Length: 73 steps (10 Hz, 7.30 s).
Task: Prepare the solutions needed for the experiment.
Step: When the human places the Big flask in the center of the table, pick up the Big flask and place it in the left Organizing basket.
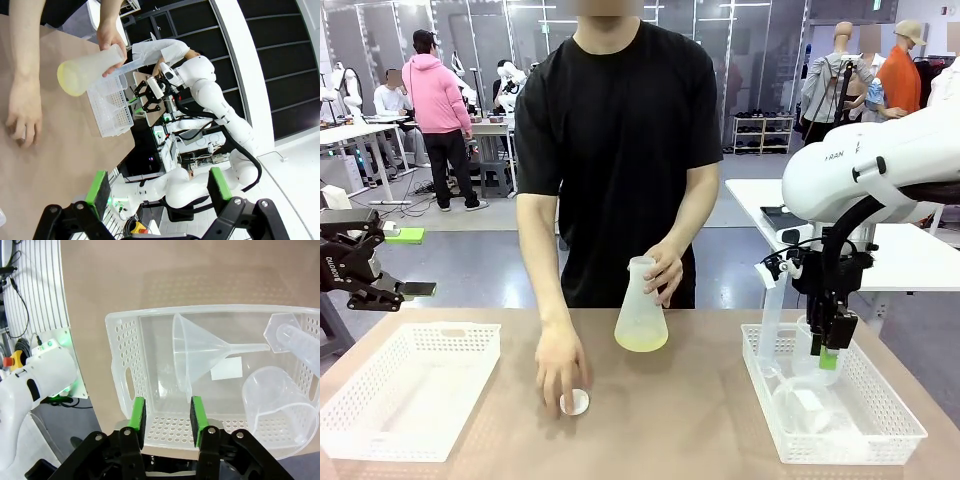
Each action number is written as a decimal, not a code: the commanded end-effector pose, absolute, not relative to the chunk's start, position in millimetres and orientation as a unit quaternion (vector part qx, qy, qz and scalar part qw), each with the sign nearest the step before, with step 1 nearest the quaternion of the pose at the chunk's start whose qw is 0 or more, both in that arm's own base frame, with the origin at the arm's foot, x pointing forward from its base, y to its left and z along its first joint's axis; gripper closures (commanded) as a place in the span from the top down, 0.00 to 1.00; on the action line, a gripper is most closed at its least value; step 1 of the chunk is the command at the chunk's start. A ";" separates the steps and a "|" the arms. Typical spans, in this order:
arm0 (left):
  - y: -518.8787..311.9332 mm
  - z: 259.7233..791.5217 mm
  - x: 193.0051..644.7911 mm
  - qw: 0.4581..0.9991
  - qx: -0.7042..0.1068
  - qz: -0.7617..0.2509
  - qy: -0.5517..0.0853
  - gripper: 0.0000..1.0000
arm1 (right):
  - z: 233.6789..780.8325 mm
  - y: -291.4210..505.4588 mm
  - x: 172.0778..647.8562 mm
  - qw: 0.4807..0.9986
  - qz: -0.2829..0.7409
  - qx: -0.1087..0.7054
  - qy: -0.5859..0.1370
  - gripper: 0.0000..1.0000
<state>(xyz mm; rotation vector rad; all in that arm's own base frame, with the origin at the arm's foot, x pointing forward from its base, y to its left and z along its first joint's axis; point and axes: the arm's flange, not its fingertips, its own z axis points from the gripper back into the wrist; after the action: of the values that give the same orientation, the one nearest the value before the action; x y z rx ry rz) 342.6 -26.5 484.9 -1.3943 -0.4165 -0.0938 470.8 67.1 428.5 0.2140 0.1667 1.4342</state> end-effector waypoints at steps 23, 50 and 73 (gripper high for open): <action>-29.1 488.3 344.0 0.736 -0.648 -0.040 -0.191 1.00 | 570.4 54.1 286.1 0.811 0.473 0.342 -0.025 0.47; -29.1 488.3 344.0 0.736 -0.648 -0.040 -0.191 1.00 | 456.9 64.3 282.9 0.695 -0.015 0.718 -0.026 0.47; -114.3 432.1 495.3 0.699 -0.459 -0.481 -0.262 1.00 | 482.7 46.9 342.4 0.682 -0.023 0.731 -0.034 0.47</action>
<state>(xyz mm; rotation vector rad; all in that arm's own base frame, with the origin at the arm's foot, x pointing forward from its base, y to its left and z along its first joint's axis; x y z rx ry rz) 478.3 -90.7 450.0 -1.1121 -0.5330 -0.9154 341.5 46.7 481.1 1.6263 -0.0692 -0.0486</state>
